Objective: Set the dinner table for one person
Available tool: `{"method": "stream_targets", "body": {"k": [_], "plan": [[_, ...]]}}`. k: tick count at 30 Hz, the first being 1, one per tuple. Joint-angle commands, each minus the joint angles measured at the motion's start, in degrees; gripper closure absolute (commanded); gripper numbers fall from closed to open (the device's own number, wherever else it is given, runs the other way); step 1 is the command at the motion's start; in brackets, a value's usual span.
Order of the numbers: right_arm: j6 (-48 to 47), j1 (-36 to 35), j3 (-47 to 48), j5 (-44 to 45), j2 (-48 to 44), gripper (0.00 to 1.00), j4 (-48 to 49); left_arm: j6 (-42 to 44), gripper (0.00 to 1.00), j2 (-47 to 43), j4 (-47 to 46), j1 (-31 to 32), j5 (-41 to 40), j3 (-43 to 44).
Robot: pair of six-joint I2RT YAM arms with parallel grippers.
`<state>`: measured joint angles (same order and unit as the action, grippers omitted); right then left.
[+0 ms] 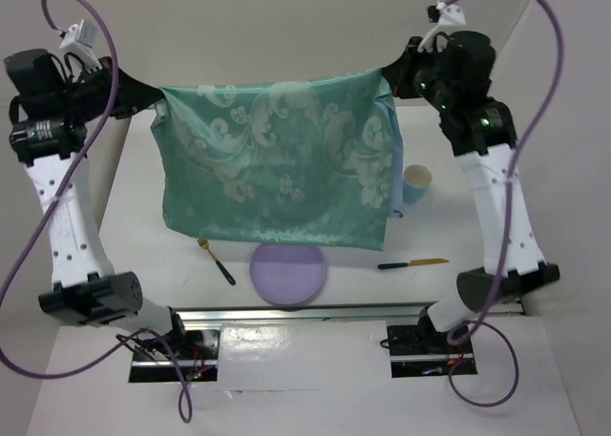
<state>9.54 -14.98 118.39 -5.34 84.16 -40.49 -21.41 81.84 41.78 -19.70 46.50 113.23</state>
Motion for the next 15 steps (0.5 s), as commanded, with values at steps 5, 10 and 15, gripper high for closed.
{"method": "stream_targets", "body": {"k": [5,10,15], "plan": [[0.39,5.57,-1.68,-4.15,21.72,1.0,18.42,-4.16,0.83,24.35,-11.28,5.55,-13.78,4.26],[2.93,6.63,18.67,-5.02,43.06,0.25,10.99,-6.28,0.17,44.97,-0.75,8.8,-22.59,29.1],[2.94,5.49,8.39,-3.18,37.59,0.16,14.63,-7.51,0.0,35.34,-10.12,8.2,-24.61,12.14]]}}
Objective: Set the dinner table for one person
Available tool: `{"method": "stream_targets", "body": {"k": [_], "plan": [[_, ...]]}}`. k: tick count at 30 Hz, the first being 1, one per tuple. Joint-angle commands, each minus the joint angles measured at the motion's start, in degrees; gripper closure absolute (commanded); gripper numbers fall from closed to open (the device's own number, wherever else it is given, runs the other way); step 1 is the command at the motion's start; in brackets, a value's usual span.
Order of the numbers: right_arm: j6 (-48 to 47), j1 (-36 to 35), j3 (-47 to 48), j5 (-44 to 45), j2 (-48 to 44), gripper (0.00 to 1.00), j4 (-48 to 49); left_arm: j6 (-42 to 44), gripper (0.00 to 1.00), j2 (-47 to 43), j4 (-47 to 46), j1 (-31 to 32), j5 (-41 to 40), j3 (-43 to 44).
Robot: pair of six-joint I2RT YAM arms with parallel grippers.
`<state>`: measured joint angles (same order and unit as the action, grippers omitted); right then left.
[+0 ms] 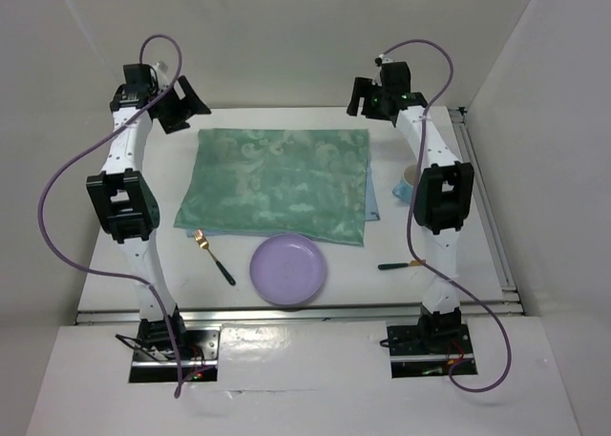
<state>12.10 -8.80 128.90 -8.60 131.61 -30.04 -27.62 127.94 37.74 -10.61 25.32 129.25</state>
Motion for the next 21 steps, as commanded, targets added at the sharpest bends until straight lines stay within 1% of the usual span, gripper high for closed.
{"method": "stream_targets", "body": {"k": [1,2,3,4,5,6,7,8,9,10,11,12,13,14,15,16,17,18,20,21], "plan": [[0.38,-0.69,-5.56,-0.62,-11.97,0.17,5.68,-1.3,0.0,-12.96,-6.88,-0.9,-4.39,-9.23],[1.17,-0.69,-11.07,-1.93,-15.65,0.2,6.65,-1.3,0.04,-16.37,-6.28,-1.42,-5.19,-11.19],[1.17,-0.69,-13.3,-2.47,-17.25,0.23,6.66,-1.3,0.08,-17.8,-5.31,-1.43,-5.89,-12.78],[2.3,-0.69,-15.24,-2.47,-18.66,0.28,6.66,-0.78,0.17,-18.94,-3.91,-1.43,-6.51,-14.19],[2.32,-1.22,-19.7,-3.87,-21.63,0.35,5.01,-0.77,0.45,-21.04,-2.42,-1.43,-7.56,-17.42],[3.01,-1.74,-22.61,-3.88,-23.31,0.43,4.99,-0.77,0.64,-22.2,-1.01,-1.43,-8.44,-19.46],[4.41,-1.75,-25.43,-4.49,-24.9,0.65,4.47,-0.25,0.79,-23.25,1.18,-1.43,-10.36,-21.65],[5.38,-2.53,-32.24,-5.1,-28.83,0.78,4.47,-0.25,0.91,-24.31,1.81,-2.04,-11.16,-27.15],[6.18,-3.24,-36.05,-5.11,-30.96,0.89,5.08,-0.25,1.0,-25.36,1.81,-2.04,-11.87,-30.34],[8.45,-3.24,-39.57,-5.11,-32.89,1.0,5.69,-0.85,1.0,-27.46,2.42,-2.74,-12.57,-33.25],[9.51,-4.98,-46.22,-5.11,-34.82,1.0,6.57,-1.38,1.0,-28.18,2.43,-3.62,-13.88,-39.1],[10.74,-6.05,-49.15,-3.37,-38.5,1.0,6.58,-2.08,1.0,-28.79,2.43,-4.15,-15.03,-41.6],[12.23,-6.93,-51.71,-1.79,-40.1,1.0,6.58,-2.96,0.99,-28.8,2.43,-4.68,-16.08,-43.8],[14.42,-7.98,-54.08,-0.47,-41.6,1.0,6.58,-4.54,0.72,-29.41,2.95,-5.38,-16.7,-47.56],[15.23,-9.38,-57.93,0.85,-44.05,1.0,7.1,-5.16,0.6,-29.41,2.96,-7.04,-16.71,-49.51],[16.28,-9.92,-59.45,1.39,-45.03,1.0,7.1,-5.17,0.48,-29.41,2.0,-8.01,-15.58,-51.19],[17.94,-9.92,-60.86,1.92,-45.91,1.0,7.1,-5.86,0.42,-28.72,1.03,-8.98,-14.52,-53.12],[19.09,-10.62,-62.0,2.62,-46.53,1.0,6.41,-6.48,0.4,-27.84,0.15,-10.9,-12.42,-56.36],[21.73,-10.63,-62.72,3.77,-46.53,1.0,4.21,-6.49,0.4,-26.43,-2.57,-12.41,-9.69,-58.93],[20.17,-10.63,-62.72,1.85,-46.53,1.0,3.68,-6.49,0.42,-25.82,-3.62,-13.02,-6.98,-61.11]]}}
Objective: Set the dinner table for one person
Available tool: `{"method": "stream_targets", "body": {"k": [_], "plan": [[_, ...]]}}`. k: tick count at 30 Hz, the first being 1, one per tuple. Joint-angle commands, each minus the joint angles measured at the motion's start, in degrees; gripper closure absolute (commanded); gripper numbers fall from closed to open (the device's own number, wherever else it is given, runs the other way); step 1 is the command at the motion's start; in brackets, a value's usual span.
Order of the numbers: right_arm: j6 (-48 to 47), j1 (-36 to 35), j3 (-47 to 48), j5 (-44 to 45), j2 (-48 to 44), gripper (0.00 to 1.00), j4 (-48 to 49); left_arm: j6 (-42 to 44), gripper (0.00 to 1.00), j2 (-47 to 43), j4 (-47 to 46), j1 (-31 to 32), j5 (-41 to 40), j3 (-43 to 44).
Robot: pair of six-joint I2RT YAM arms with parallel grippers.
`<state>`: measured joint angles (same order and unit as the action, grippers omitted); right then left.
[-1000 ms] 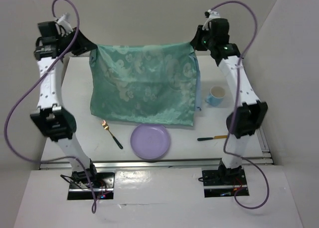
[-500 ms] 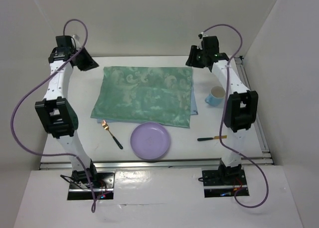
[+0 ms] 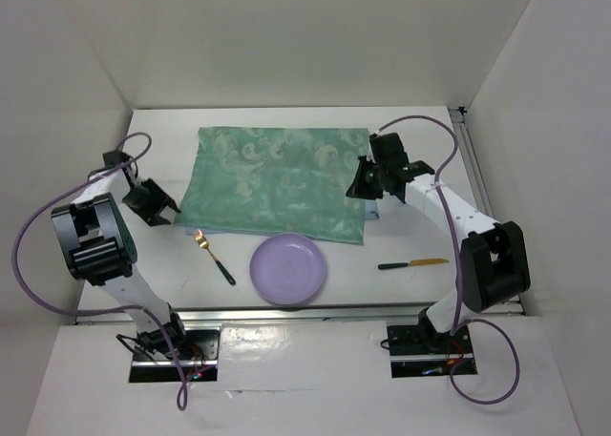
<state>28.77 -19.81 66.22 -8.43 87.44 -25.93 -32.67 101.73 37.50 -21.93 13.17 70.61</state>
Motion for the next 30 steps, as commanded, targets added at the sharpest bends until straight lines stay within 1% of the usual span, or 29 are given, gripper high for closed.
{"method": "stream_targets", "body": {"k": [1,2,4,7,8,9,10,11,12,13,14,15,16,17,18,21,23,26,28,30], "plan": [[2.79,0.39,0.49,-0.43,-1.14,1.0,-2.44,-1.44,0.45,1.7,-4.44,-2.41,6.59,-3.28],[2.78,0.39,0.49,-0.45,-1.13,1.0,-2.46,-1.96,0.45,2.24,-6.19,-2.41,7.56,-3.89],[2.08,-1.01,0.49,-0.98,-0.6,1.0,-2.46,-2.49,0.45,4.16,-6.73,-2.41,8.1,-4.43],[2.6,-1.02,-0.99,-1.5,-1.13,0.91,-1.75,-3.19,0.42,5.84,-8.84,-2.41,8.1,-5.04],[2.6,-1.02,-1.0,-1.51,-1.13,0.87,-1.75,-3.19,0.42,7.06,-8.84,-2.41,8.1,-5.04],[3.99,-1.02,-1.0,-1.51,-1.13,0.79,-2.45,-3.8,0.42,7.68,-9.54,-2.41,8.1,-5.04],[4.62,-0.41,-1.52,-0.98,-1.13,0.75,-3.06,-3.81,0.42,8.3,-9.55,-2.41,7.49,-4.43],[5.41,-0.4,-2.49,-0.98,-1.13,0.72,-3.77,-3.81,0.45,8.31,-9.55,-2.41,7.49,-4.43],[7.33,0.38,-3.28,-0.98,-1.13,0.68,-3.77,-4.51,0.51,9.09,-9.55,-2.41,6.79,-4.43],[8.39,1.43,-5.98,-1.5,-2.09,0.6,-3.16,-4.51,0.54,9.62,-9.55,-2.41,6.78,-3.73],[9.71,2.05,-7.49,-2.2,-2.97,0.53,-2.64,-5.03,0.62,9.62,-9.55,-2.41,6.26,-3.2],[12.07,2.58,-9.24,-2.73,-4.02,0.5,-1.67,-5.04,0.75,9.62,-9.55,-2.41,6.26,-3.2],[13.31,3.11,-12.39,-3.52,-6.12,0.38,0.08,-5.04,0.82,9.62,-9.55,-2.41,6.26,-3.2],[14.54,3.98,-13.99,-4.05,-7.1,0.38,1.31,-5.04,0.88,9.62,-9.55,-2.41,6.26,-2.59],[17.08,4.51,-16.71,-4.75,-8.5,0.38,3.41,-5.04,0.99,9.02,-9.02,-2.41,6.26,-2.58],[22.44,4.52,-20.06,-4.76,-9.22,0.38,6.24,-5.04,1.0,8.22,-8.49,-2.41,6.26,-2.58],[24.65,4.52,-22.53,-2.92,-9.22,0.39,7.65,-4.52,1.0,6.72,-8.49,-2.41,6.26,-2.58],[27.29,4.52,-25.16,-1.33,-8.69,0.39,10.81,-3.99,1.0,5.41,-7.18,-2.41,6.78,-1.53],[28.08,4.52,-26.31,-1.33,-6.85,0.4,14.31,-3.37,1.0,5.41,-7.17,-2.41,7.31,-1.0],[28.79,3.82,-26.31,-1.33,-4.83,0.4,15.03,-3.37,1.0,5.41,-7.17,-2.41,7.92,-1.0]]}}
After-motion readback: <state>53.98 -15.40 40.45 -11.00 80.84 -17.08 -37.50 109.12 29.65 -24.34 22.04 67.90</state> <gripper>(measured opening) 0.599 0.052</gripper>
